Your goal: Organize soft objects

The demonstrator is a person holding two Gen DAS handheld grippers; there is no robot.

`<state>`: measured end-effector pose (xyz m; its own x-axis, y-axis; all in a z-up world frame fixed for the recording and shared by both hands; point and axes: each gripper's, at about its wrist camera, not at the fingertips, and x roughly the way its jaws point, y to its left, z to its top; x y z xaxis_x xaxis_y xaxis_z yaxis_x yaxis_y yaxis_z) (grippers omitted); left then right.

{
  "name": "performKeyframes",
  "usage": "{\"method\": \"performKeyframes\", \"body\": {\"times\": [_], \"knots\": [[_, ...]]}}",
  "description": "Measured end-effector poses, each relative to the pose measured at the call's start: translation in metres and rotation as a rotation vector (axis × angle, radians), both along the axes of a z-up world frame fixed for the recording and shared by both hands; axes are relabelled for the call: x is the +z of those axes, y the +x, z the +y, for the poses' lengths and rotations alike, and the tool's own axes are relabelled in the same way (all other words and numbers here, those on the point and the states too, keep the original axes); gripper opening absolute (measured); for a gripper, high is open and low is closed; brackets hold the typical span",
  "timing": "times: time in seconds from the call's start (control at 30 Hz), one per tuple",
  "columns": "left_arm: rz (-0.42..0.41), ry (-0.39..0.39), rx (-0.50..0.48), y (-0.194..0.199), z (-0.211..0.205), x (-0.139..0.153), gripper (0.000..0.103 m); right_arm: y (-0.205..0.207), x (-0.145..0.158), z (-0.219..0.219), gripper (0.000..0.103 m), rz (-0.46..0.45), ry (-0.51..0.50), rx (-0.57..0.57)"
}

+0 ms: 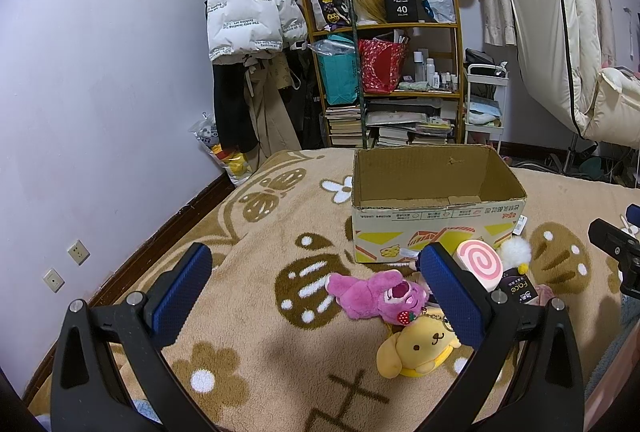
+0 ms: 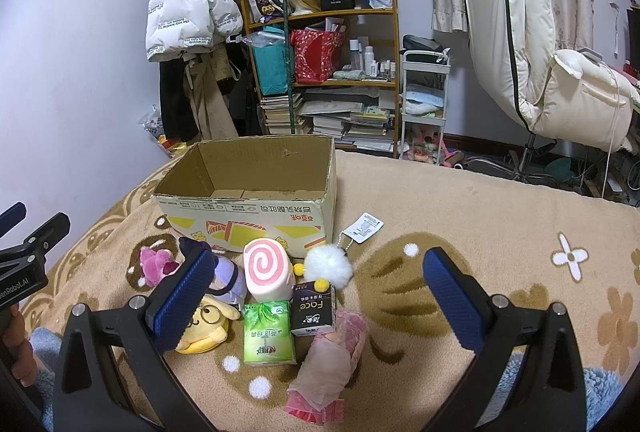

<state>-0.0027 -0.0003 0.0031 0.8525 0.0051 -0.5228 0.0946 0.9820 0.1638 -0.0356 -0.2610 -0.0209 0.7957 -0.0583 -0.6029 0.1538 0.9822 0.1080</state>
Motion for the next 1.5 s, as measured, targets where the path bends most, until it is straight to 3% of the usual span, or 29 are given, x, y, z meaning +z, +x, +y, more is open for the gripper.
{"method": "performKeyframes", "body": {"times": [0.77, 0.97, 1.5], "knots": [[0.0, 0.001, -0.001, 0.0, 0.0, 0.0, 0.103, 0.0, 0.0, -0.002, 0.103, 0.0, 0.004, 0.003], [0.045, -0.016, 0.01, 0.006, 0.003, -0.002, 0.103, 0.0, 0.001, -0.003, 0.103, 0.016, 0.028, -0.001], [0.2, -0.057, 0.039, 0.07, 0.006, -0.032, 0.103, 0.038, -0.04, -0.03, 0.103, 0.248, 0.2, -0.079]]}}
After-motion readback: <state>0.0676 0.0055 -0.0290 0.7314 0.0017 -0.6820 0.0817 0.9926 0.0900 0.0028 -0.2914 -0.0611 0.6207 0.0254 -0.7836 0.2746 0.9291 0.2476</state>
